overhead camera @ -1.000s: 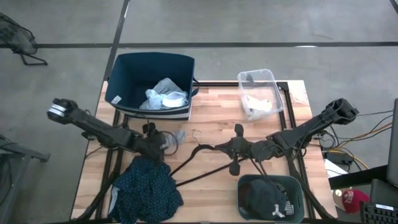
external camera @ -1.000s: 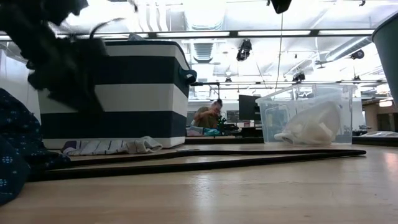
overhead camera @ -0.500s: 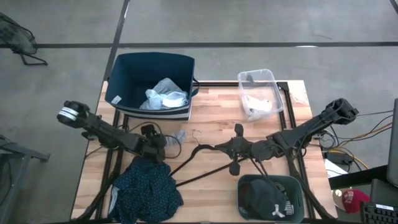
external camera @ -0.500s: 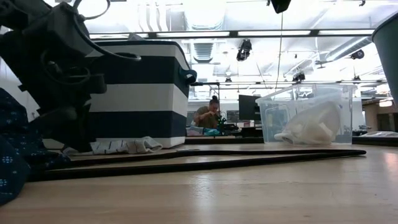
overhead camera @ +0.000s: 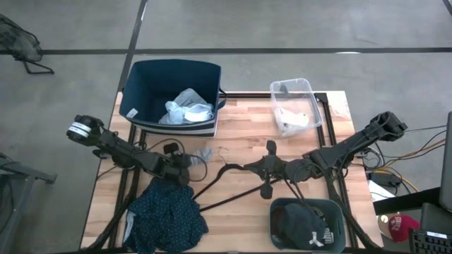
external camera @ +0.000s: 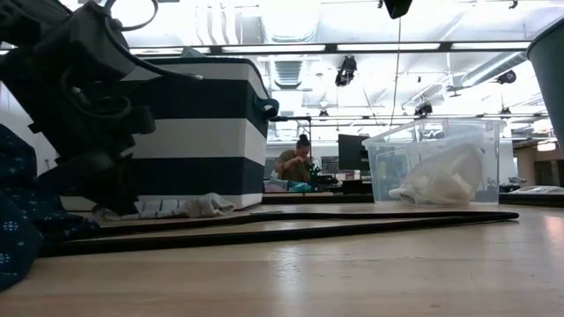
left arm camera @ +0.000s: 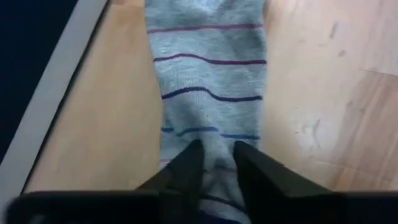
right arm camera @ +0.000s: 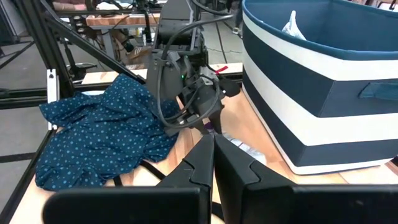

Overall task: Pick & Place Cloths
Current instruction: Put the gray sock into the transparent bin

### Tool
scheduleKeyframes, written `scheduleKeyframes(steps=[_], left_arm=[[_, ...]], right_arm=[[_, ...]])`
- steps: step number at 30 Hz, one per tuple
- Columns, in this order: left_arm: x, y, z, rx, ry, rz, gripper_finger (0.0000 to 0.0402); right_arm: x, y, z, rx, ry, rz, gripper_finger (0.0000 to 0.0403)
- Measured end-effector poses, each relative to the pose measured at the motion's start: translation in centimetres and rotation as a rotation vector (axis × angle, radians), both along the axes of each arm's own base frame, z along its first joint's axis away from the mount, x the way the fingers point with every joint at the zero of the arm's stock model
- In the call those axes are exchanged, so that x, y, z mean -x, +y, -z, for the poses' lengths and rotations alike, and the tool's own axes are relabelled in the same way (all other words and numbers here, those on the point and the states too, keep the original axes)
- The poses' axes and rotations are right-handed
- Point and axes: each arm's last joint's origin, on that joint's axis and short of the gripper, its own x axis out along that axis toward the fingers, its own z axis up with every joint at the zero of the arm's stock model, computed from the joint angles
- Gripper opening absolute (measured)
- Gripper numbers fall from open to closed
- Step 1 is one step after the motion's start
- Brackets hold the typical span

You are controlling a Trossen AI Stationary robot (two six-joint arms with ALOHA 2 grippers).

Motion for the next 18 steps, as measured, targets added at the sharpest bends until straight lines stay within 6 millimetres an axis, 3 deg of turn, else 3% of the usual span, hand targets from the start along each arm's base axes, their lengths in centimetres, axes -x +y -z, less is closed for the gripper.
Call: scheduleKeyframes(steps=[5,18], left_arm=[[0.0,0.0,-0.3,0.0,-0.009,0.033,0.0017],[-3.3,-1.2,-4.3,-0.014,-0.171,0.145,0.0015]], right_arm=[[0.0,0.0,0.0,0.0,0.0,0.0,0.0008],[-0.7,0.1,1.1,0.043,0.039,0.014,0.0008]])
